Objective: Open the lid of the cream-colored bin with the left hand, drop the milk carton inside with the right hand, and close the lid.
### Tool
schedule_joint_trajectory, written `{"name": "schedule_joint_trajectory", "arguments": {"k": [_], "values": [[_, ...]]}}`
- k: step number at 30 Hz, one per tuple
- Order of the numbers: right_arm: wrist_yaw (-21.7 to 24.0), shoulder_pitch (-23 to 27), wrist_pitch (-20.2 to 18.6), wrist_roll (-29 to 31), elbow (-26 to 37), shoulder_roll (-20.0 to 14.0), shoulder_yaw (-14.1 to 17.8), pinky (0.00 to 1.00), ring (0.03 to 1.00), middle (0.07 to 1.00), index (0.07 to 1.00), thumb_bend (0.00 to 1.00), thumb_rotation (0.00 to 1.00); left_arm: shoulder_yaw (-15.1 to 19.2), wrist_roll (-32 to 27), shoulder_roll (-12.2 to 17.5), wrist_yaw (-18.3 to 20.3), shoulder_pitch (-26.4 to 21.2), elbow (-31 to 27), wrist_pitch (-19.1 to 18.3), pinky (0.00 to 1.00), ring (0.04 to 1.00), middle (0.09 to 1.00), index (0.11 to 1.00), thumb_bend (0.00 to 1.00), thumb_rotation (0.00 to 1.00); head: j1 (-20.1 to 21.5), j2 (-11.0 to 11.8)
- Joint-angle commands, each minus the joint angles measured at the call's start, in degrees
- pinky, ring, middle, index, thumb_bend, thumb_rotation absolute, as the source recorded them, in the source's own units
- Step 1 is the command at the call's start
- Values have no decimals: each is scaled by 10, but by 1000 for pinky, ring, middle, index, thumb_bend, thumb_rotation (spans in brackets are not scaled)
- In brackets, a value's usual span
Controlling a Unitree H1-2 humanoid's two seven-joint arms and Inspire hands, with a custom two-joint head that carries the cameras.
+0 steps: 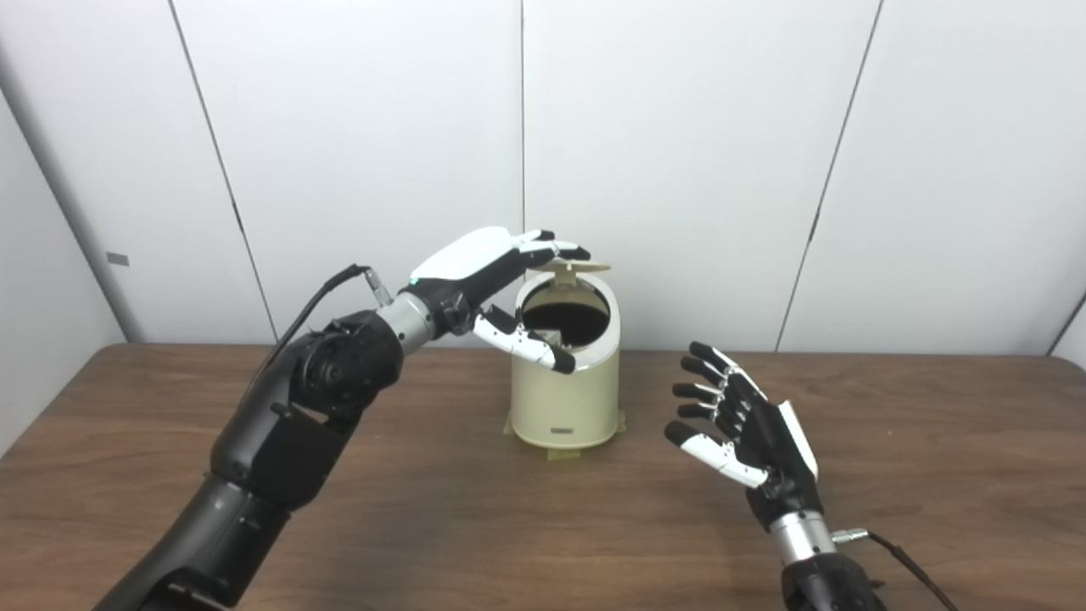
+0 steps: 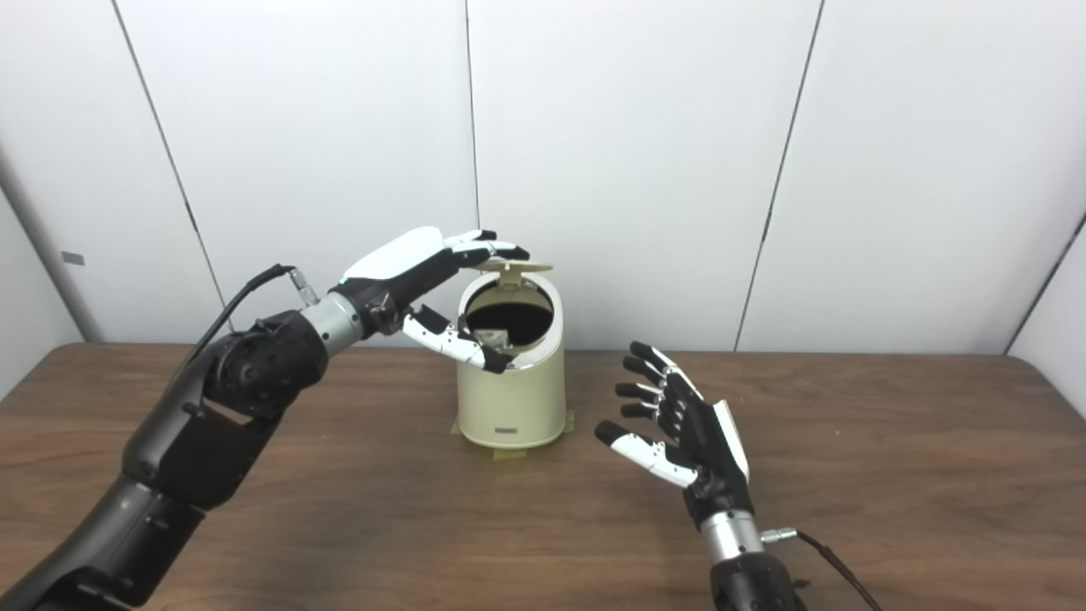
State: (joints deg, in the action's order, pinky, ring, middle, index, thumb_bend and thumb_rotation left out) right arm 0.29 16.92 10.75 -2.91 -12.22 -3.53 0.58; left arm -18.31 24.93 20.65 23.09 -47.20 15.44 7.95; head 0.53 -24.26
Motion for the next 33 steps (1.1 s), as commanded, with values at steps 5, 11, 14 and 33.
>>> {"name": "schedule_joint_trajectory", "arguments": {"k": [5, 11, 14, 33], "values": [[-6, 19, 18, 3, 23, -2, 5, 637, 713, 825, 847, 727, 406, 1, -8, 11, 20, -12, -44, 12, 1000, 1000, 909, 889, 1000, 409, 3, -3], [-9, 22, 24, -1, 16, -7, 9, 636, 720, 818, 839, 782, 446, -16, 48, 29, 12, -5, -69, 43, 1000, 1000, 902, 885, 1000, 424, 3, -8], [-7, 21, 23, 5, 17, -5, 10, 639, 722, 816, 838, 783, 444, -44, 146, 51, -15, -8, -82, 77, 1000, 1000, 896, 888, 1000, 410, 3, -9], [-3, 18, 25, 13, 24, -4, 11, 641, 715, 810, 829, 775, 417, -45, 203, 56, -25, 9, -71, 106, 1000, 924, 906, 901, 961, 356, 6, -17]]}}
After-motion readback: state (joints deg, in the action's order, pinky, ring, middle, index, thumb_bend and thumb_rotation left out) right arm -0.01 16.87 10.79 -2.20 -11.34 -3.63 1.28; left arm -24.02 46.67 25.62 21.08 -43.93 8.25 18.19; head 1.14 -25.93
